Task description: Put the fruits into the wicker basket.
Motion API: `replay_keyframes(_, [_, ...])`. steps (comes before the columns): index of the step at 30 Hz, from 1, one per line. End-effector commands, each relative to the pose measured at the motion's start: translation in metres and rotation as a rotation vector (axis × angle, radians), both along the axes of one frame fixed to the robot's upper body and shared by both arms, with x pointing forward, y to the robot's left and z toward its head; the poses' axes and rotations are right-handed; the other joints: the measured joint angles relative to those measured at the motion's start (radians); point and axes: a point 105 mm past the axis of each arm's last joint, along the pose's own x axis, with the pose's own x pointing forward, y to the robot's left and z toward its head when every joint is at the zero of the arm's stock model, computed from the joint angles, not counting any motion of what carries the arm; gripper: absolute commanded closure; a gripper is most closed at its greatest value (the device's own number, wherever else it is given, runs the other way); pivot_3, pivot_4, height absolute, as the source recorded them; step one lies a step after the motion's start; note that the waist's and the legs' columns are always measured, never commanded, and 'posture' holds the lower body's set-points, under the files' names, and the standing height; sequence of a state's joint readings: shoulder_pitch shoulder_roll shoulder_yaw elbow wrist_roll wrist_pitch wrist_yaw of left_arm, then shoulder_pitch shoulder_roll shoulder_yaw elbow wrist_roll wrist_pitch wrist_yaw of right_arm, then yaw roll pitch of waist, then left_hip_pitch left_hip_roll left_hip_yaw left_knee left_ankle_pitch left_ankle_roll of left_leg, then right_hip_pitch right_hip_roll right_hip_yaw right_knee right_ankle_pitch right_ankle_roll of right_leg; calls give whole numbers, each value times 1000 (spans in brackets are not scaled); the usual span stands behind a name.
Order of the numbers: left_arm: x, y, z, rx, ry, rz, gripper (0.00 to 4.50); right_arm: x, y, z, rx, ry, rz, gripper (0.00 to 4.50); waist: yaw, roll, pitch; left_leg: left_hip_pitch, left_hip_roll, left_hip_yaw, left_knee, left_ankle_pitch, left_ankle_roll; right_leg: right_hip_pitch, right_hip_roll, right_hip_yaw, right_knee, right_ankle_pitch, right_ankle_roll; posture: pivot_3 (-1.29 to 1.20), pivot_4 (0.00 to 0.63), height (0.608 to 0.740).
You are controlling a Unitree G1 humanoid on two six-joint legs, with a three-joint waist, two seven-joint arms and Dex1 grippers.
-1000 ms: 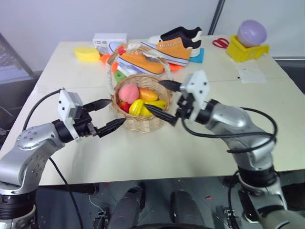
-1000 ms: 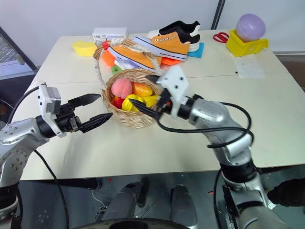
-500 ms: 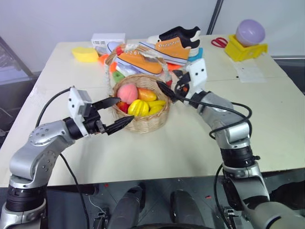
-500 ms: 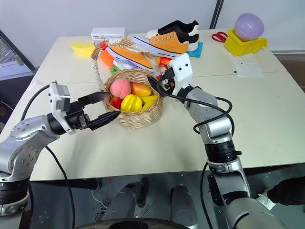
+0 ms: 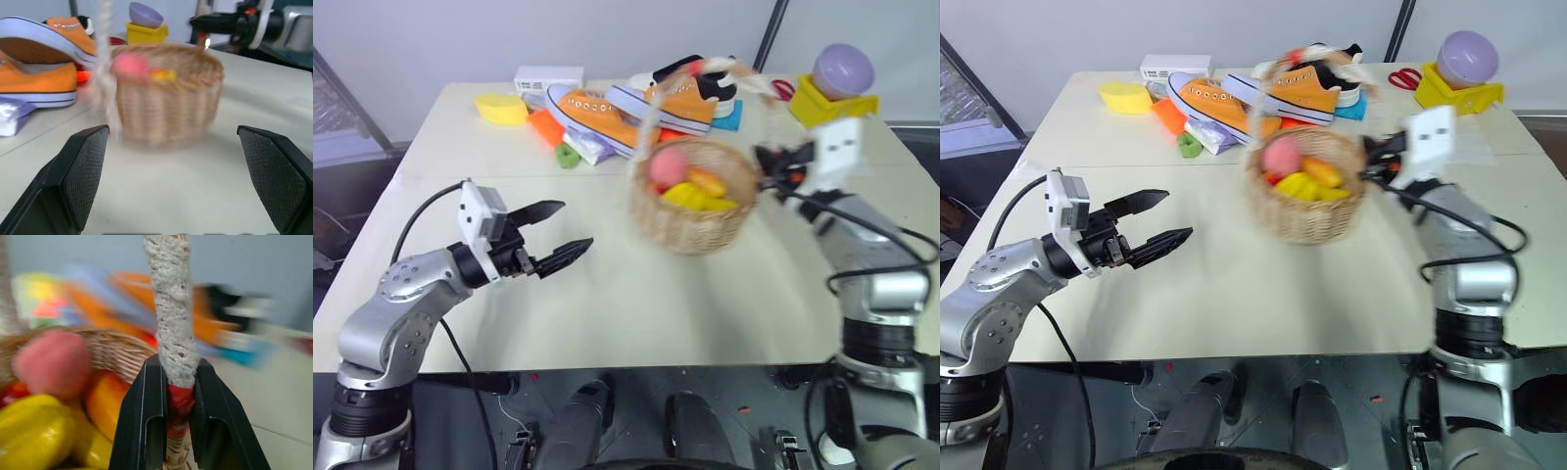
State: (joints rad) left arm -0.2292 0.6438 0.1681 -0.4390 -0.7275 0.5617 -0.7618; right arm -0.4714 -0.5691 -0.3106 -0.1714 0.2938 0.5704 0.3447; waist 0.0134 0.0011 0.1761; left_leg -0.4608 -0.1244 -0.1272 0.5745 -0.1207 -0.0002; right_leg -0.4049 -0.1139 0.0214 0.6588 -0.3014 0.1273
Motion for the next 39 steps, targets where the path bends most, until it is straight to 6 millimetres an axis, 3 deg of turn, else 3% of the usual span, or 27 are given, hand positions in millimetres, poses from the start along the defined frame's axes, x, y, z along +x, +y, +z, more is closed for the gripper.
replay_keyframes(1, [2, -8, 9, -1, -46, -34, 0, -15, -61, 16, -27, -75, -225, 4448, -4, 0, 0, 0, 0, 0, 0, 0, 0, 2, 0, 0, 0, 0, 0, 0, 150, 740])
replay_keyframes(5, [5, -15, 10, -8, -55, -59, 0, -18, -112, 6, 16, -67, -397, 4448, -24, 1, 0, 1, 2, 2, 0, 2, 3, 3, 1, 1, 2, 0, 0, 0, 150, 740])
replay_keyframes(8, [7, -19, 11, -12, -60, -69, 0, -17, -128, -2, 37, -56, -429, 4448, -26, 1, 0, 2, 2, 2, 0, 2, 3, 5, 1, 1, 2, 0, 0, 0, 150, 740])
replay_keyframes(16, [8, -17, 8, -10, -47, -59, 0, -30, -120, 10, -26, -94, -376, 434, -24, 1, 0, 3, 2, 2, 1, 2, 3, 6, 1, 0, 1, 0, 0, 0, 150, 740])
replay_keyframes(21, [14, 1, -7, 28, 1, 28, 0, -56, -97, 6, -124, -63, -229, 434, -23, 1, 0, 2, 1, 1, 1, 2, 3, 6, 1, 0, 1, 0, 1, 0, 150, 740])
replay_keyframes(25, [23, 32, -30, 54, 28, 183, 0, -78, -75, -22, -89, 42, -50, 434, -26, 1, 0, 3, 2, 1, 1, 1, 3, 6, 0, 0, 1, -1, 0, 0, 150, 740])
replay_keyframes(30, [25, 78, -75, 74, 110, 419, 0, -95, 4, -72, -127, 199, 350, 434, -31, 1, 0, 3, 2, 1, 1, -1, 1, 7, 0, 1, 0, -1, 0, 0, 150, 740])
replay_keyframes(35, [10, 100, -96, 82, 136, 526, 0, -74, 39, -87, -60, 191, 449, 434, -28, 1, 0, 2, 3, 1, 1, -1, 1, 7, -1, 1, -2, -1, 0, 0, 150, 740])
replay_keyframes(39, [-1, 107, -98, 87, 133, 562, 0, -62, 55, -95, -39, 200, 502, 434, -16, 0, -1, 1, 3, 0, 1, -2, 1, 5, -1, -2, -7, -1, 0, 0, 150, 740])
